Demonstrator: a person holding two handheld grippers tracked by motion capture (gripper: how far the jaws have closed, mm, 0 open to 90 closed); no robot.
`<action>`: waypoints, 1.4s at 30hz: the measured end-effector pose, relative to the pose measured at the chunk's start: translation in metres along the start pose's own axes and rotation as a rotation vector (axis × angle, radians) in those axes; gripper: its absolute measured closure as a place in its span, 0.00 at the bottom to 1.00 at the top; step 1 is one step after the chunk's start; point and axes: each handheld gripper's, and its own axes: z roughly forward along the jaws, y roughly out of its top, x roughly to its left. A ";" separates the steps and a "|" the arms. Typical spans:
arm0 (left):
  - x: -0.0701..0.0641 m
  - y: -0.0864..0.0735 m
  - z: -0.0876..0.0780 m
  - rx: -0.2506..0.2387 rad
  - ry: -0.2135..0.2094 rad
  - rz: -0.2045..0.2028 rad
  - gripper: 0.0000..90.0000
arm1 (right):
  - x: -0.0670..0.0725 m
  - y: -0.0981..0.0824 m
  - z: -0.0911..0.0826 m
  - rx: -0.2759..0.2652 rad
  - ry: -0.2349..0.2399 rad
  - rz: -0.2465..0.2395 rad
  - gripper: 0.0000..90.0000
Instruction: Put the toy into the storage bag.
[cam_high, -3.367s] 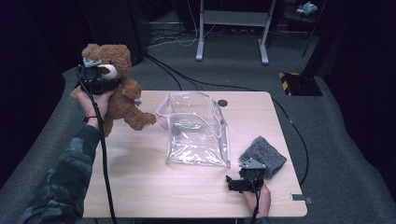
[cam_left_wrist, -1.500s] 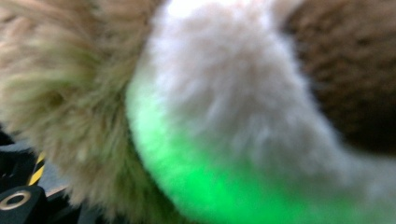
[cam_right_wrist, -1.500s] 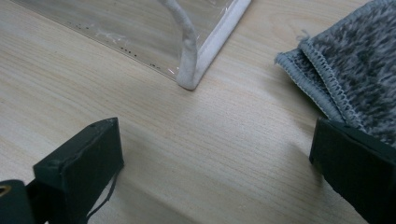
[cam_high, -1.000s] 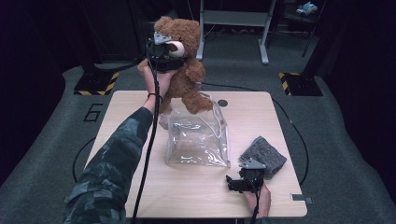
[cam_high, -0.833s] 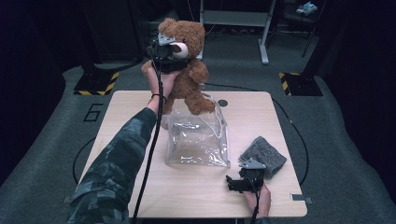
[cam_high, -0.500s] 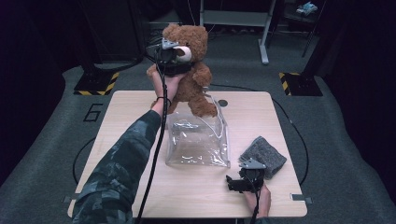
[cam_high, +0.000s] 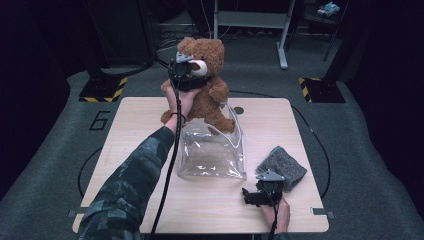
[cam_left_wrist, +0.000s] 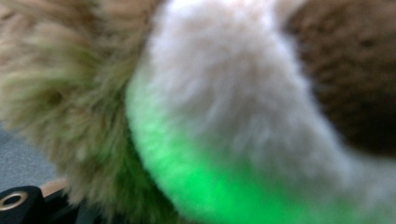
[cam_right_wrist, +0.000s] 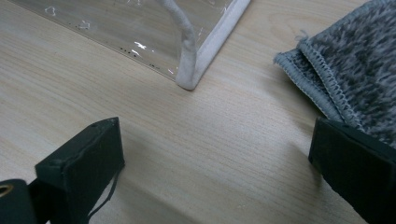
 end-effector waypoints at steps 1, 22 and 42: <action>0.000 -0.001 0.000 0.004 0.002 0.005 0.47 | 0.000 0.000 0.000 0.000 0.000 0.001 0.03; -0.007 -0.031 -0.003 0.110 -0.014 -0.014 0.44 | 0.000 0.000 0.000 0.000 -0.002 0.005 0.03; -0.008 -0.055 0.004 0.230 -0.018 -0.017 0.41 | 0.000 0.000 0.000 0.000 -0.003 0.006 0.03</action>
